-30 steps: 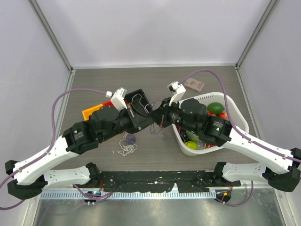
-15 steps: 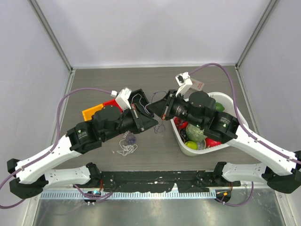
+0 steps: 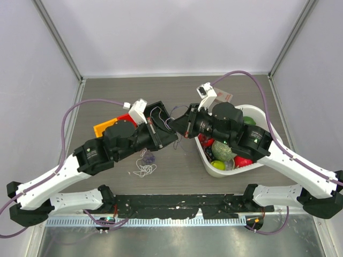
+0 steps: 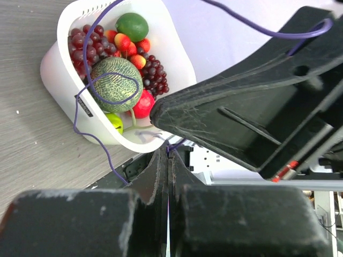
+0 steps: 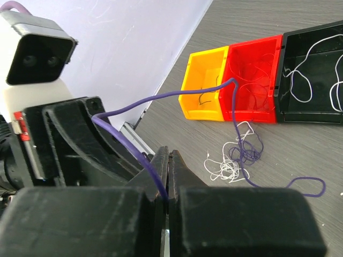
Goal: Untangle the cables
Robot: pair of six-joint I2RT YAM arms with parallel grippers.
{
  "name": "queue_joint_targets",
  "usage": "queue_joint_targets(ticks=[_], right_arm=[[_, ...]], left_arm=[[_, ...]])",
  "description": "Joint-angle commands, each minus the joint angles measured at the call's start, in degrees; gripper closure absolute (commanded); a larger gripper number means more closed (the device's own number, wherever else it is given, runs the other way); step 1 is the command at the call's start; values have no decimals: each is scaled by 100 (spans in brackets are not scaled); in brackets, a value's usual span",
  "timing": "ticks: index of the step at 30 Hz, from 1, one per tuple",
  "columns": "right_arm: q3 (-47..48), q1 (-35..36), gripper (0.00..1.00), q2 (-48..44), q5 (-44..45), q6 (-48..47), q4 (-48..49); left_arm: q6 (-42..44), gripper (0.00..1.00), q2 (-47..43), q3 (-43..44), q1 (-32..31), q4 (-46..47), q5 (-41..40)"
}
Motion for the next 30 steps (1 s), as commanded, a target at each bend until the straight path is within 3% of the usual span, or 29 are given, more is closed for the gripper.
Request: queue_joint_targets(ticks=[1,11,20,30], right_arm=[[272,-23,99,17,-122,48,98],[281,-58,99,-26,-201,40,2],[369,-93,99,26,-324,162,-69],[536,-111,99,62,-561,207,-270]], left_arm=[[131,100,124,147,-10,245,66],[131,97,133,217,-1,184,-39],[0,84,-34,-3,-10,395,-92],[-27,80,-95,41,-10,211,-206]])
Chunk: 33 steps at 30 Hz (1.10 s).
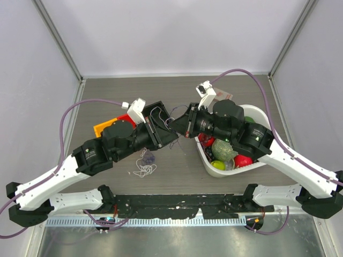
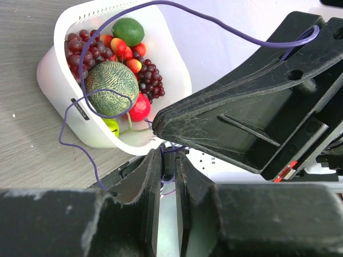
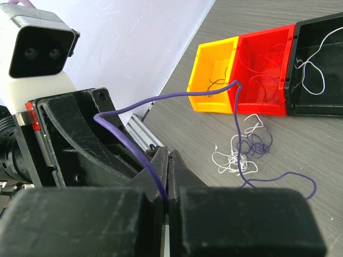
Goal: Untangle the cables
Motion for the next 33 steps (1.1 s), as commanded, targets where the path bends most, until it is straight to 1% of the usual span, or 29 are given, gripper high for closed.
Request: queue_joint_targets(ticks=[1,7,17,22,25,27,33], right_arm=[[337,-19,99,-32,-155,82,-81],[416,-37,99,2,-278,126,-195],[504,-37,99,-15,-322,100,-239],[486,-37,99,81,-427,135,-239],[469,-46,99,117,-471,152,-230],[451,-89,99,126,-532,205,-230],[434,-361,99,205,-813,372,-222]], left_arm=[[-7,80,-137,48,-10,90,-167],[-60,78,-199,-14,-1,116,-211],[-25,78,21,118,-10,-77,-44],[-16,78,12,92,-1,125,-70],[37,75,47,101,-1,300,-9],[107,73,65,110,-1,450,52],[291,73,91,180,-1,450,70]])
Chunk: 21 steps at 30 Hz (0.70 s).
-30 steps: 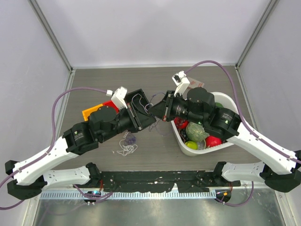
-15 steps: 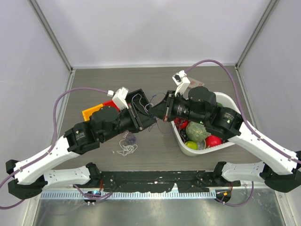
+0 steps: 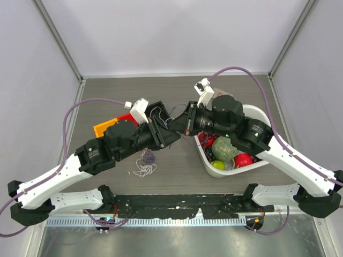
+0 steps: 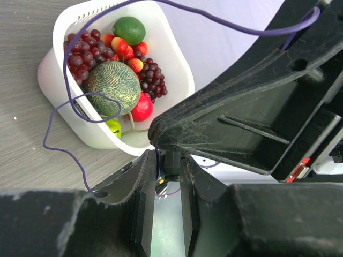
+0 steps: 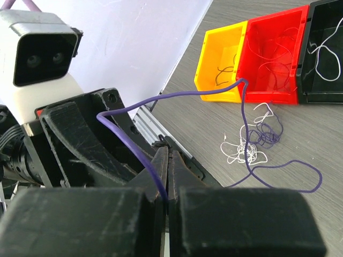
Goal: Untangle the cables
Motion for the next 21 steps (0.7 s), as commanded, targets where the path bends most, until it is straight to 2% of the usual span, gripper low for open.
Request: queue_joint_targets(ticks=[1,9,21], right_arm=[[141,-185,99,30,-326,236,71],[35,-343,99,-14,-441,272,141],[88,-396,99,30,-739,342,317]], left_arm=[[204,73,-33,171,-10,389,37],[108,72,-191,-22,-10,460,-156],[134,71,-16,162,-1,328,-349]])
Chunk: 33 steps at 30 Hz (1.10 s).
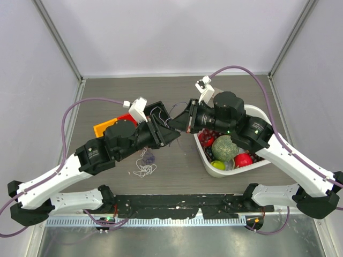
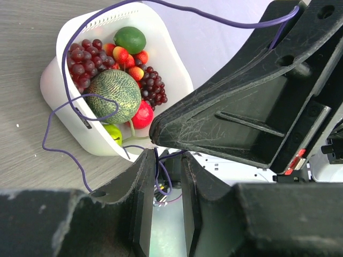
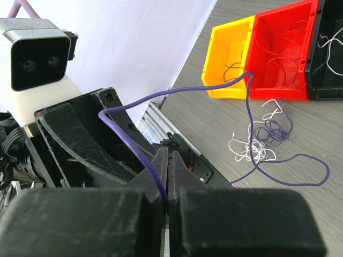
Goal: Untangle the cables
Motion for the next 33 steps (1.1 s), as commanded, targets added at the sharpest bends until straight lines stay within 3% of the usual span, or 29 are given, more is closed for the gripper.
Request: queue_joint_targets(ticks=[1,5,11,13,15,16,18,21,27,33], right_arm=[[81,-68,99,-16,-228,117,298],[64,-86,99,10,-307,126,324],[64,-103,99,19,-430,117,403],[38,-112,99,19,-465,82,447],[29,-156,87,19,-492,-40,360],[29,-173,71,19,-474,-171,298],[72,-209,49,54,-360,-452,-79],[90,-217,32,81,-132,-840,-694],[-244,-226,23,-235,-79,-1148,-801],[-297,-226,31,-148,-149,-1166,-520]], left_arm=[[66,71,4,182,-10,223,-207],[92,74,22,199,-1,249,-234],[58,99,83,357,-10,-101,-470],[-30,100,57,419,-10,-347,-698],[-197,100,13,498,-1,-759,-1049],[-363,100,-5,594,-10,-1188,-1356],[-775,100,-14,866,16,-2233,-1954],[-1234,100,-22,1174,454,-3605,-2229],[-734,100,-417,912,2149,-3855,-1158],[-487,100,-129,1104,2398,-3732,-664]])
